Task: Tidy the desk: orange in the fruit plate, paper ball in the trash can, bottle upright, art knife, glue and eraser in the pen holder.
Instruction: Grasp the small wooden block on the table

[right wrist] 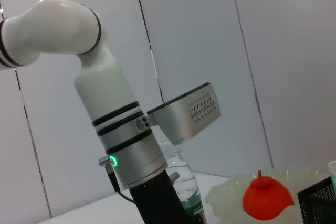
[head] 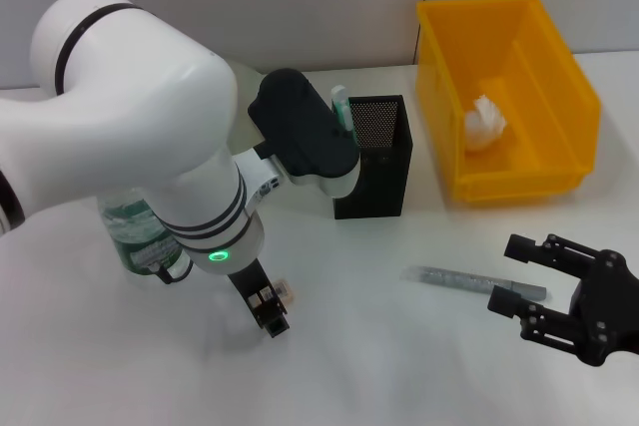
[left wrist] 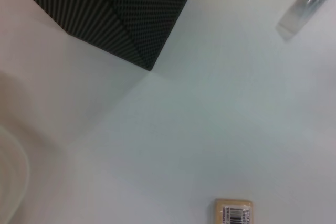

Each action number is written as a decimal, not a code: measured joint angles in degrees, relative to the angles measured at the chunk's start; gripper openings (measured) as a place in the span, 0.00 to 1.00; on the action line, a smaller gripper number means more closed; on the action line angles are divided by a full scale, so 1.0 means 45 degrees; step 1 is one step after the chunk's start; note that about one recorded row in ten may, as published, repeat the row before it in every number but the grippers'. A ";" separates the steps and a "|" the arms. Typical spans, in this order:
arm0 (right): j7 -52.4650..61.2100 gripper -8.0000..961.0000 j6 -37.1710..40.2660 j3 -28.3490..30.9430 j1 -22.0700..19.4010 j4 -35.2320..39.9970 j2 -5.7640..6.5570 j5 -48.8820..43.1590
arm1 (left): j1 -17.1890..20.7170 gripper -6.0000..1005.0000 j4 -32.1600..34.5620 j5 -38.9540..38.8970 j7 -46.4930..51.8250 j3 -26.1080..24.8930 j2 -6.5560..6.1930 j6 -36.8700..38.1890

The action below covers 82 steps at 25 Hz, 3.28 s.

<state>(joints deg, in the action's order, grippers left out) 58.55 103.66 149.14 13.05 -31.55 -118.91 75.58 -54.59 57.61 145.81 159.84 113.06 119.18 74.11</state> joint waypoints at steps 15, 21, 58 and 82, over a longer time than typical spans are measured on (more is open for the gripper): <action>0.0012 0.72 -0.0047 0.0019 0.0101 0.0164 0.0000 -0.0020 | -0.0117 0.64 0.0127 -0.0383 -0.0061 0.0152 0.0000 0.0090; 0.0004 0.72 -0.0048 0.0047 0.0120 0.0179 0.0001 -0.0020 | -0.0181 0.63 0.0144 -0.0639 -0.0172 0.0167 0.0000 0.0199; -0.0022 0.72 -0.0148 -0.0044 0.0472 0.0351 -0.0016 -0.0017 | -0.0551 0.62 -0.0693 -0.0658 -0.0706 -0.0262 0.0018 0.0172; -0.0024 0.72 -0.0320 0.0018 0.0604 0.0522 -0.0009 -0.0018 | -0.0544 0.57 -0.0616 -0.0597 -0.0695 -0.0353 0.0020 0.0273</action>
<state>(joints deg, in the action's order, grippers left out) 58.45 102.22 149.22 15.76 -29.20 -118.95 75.50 -57.04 54.84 143.12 156.71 111.47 119.27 75.34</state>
